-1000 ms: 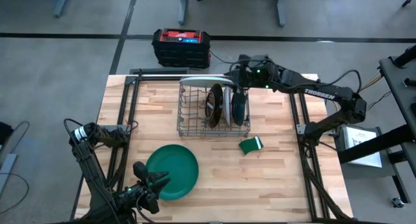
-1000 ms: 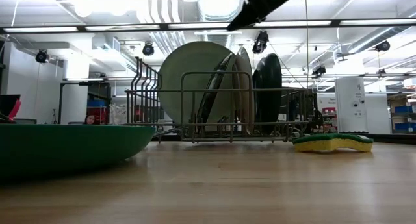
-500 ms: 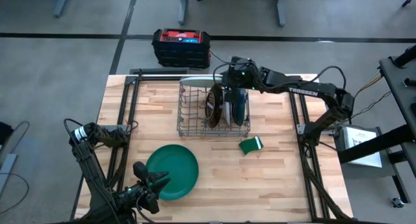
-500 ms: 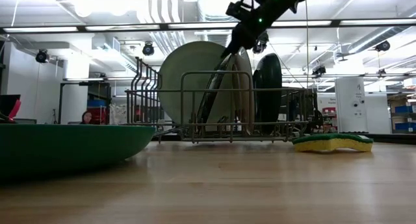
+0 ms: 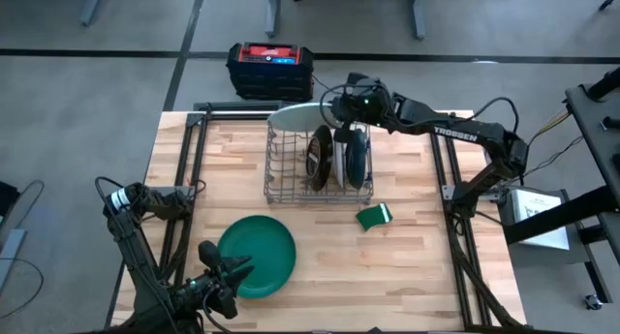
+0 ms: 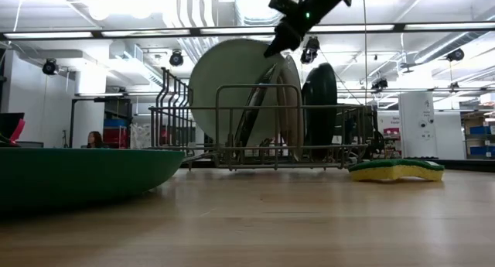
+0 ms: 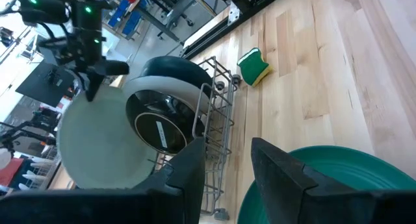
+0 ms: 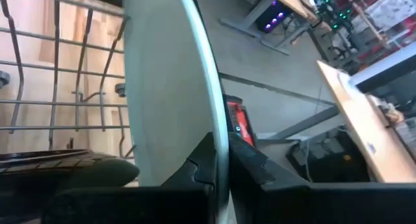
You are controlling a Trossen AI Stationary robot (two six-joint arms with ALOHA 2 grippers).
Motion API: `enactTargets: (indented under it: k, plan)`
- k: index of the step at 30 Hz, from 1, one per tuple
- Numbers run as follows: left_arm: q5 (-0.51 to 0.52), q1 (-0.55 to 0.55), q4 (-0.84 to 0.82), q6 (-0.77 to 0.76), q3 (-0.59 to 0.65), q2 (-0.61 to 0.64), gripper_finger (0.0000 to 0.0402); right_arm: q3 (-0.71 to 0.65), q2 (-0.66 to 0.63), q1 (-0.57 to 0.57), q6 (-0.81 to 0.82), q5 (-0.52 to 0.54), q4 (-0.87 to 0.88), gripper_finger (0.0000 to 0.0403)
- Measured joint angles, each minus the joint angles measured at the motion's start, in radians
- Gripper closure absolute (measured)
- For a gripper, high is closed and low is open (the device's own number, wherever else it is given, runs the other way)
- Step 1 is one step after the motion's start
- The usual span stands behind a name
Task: Sort dishes
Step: Put the white plate into the dish rack
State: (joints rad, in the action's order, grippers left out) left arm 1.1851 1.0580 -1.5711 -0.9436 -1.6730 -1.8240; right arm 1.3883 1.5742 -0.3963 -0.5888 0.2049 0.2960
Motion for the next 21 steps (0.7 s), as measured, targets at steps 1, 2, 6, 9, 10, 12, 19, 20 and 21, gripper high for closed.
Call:
enactTargets:
  k: [1, 2, 6, 9, 10, 12, 19, 20, 21]
  plan:
    - [0.000, 0.000, 0.000, 0.000, 0.000, 0.000, 0.0286, 0.018, -0.001, 0.001, -0.004, 0.007, 0.017, 0.0392]
    - [0.000, 0.000, 0.000, 0.000, 0.000, 0.000, 0.0286, 0.038, -0.001, 0.001, -0.006, 0.008, 0.039, 0.0395]
    - [0.000, 0.000, 0.000, 0.000, 0.000, 0.000, 0.0286, 0.119, -0.001, -0.008, 0.016, 0.014, 0.134, 0.0398]
    - [0.000, 0.000, 0.000, 0.000, 0.000, 0.000, 0.0286, 0.166, -0.003, -0.015, 0.024, 0.002, 0.192, 0.0400]
    - [0.000, 0.000, 0.000, 0.000, 0.000, 0.000, 0.0286, 0.176, -0.003, -0.019, 0.023, 0.001, 0.206, 0.0400]
    - [0.000, 0.000, 0.000, 0.000, 0.000, 0.000, 0.0286, 0.185, -0.003, -0.028, 0.014, -0.005, 0.224, 0.0401]
    - [0.000, 0.000, 0.000, 0.000, 0.000, 0.000, 0.0286, 0.184, 0.000, -0.050, -0.016, -0.002, 0.231, 0.0402]
    - [0.000, 0.000, 0.000, 0.000, 0.000, 0.000, 0.0286, 0.184, 0.004, -0.052, -0.016, -0.001, 0.231, 0.0402]
    - [0.000, 0.000, 0.000, 0.000, 0.000, 0.000, 0.0286, 0.184, 0.009, -0.054, -0.015, 0.000, 0.230, 0.0402]
